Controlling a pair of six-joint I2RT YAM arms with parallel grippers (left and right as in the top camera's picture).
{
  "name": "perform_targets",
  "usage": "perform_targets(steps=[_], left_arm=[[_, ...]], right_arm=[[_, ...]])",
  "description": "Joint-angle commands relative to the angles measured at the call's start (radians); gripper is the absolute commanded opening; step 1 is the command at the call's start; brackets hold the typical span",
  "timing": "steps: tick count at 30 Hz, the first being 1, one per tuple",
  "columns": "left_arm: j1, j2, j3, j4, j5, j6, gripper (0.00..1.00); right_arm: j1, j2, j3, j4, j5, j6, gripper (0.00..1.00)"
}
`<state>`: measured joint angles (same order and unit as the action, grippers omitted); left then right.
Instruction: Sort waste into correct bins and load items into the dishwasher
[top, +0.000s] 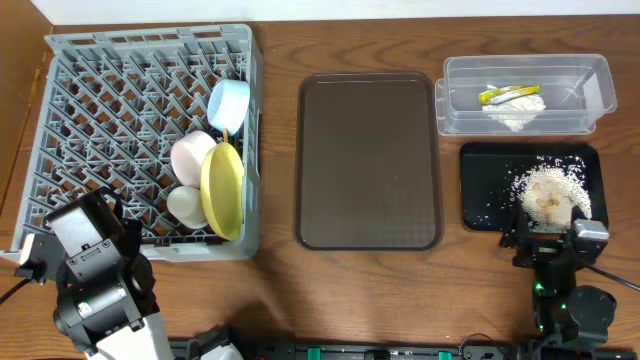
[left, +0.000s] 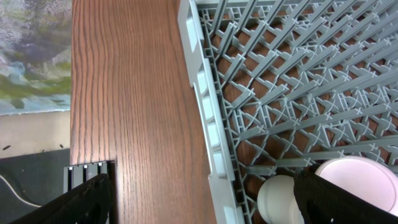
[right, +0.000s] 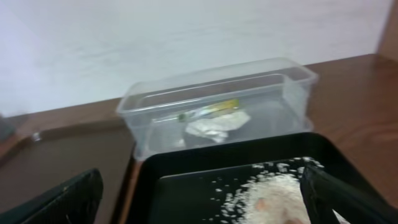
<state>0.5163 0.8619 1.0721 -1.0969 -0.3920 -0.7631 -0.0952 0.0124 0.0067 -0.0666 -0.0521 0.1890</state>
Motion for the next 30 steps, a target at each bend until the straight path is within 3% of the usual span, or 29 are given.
perform_targets(steps=[1, 9, 30], left_arm=[[0.004, -0.001, 0.012, -0.004, -0.013, -0.009, 0.94], [0.004, -0.001, 0.012, -0.004, -0.013, -0.009, 0.94], [0.004, -0.001, 0.012, -0.004, -0.013, -0.009, 0.94]], right_arm=[[-0.037, -0.008, -0.001, -0.006, 0.003, -0.029, 0.99], [-0.048, -0.008, -0.001, -0.008, 0.006, -0.262, 0.99], [-0.048, -0.007, -0.001, -0.006, 0.014, -0.269, 0.99]])
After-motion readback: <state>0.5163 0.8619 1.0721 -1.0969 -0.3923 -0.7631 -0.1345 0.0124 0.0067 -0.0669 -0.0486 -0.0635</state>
